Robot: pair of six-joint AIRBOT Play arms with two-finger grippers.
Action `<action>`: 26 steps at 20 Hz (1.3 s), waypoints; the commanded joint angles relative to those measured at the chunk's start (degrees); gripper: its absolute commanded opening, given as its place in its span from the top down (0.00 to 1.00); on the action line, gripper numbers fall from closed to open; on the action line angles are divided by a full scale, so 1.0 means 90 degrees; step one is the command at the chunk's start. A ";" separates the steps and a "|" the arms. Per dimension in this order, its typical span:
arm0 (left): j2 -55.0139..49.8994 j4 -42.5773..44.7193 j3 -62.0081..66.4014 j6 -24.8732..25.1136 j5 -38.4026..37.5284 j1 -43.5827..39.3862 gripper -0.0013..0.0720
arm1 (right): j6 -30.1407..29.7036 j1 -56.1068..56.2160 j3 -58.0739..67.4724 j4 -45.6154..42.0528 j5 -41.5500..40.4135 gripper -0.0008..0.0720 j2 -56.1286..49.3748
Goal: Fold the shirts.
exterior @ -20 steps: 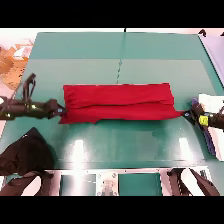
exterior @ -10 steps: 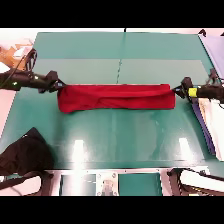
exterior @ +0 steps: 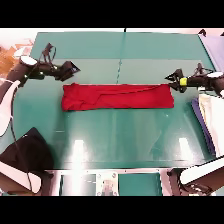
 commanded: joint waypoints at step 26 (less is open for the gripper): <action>-0.1139 0.1583 0.0903 -0.1188 0.0775 -0.3456 0.95 | -0.0964 0.0131 0.1872 -0.0211 0.4027 0.97 0.0338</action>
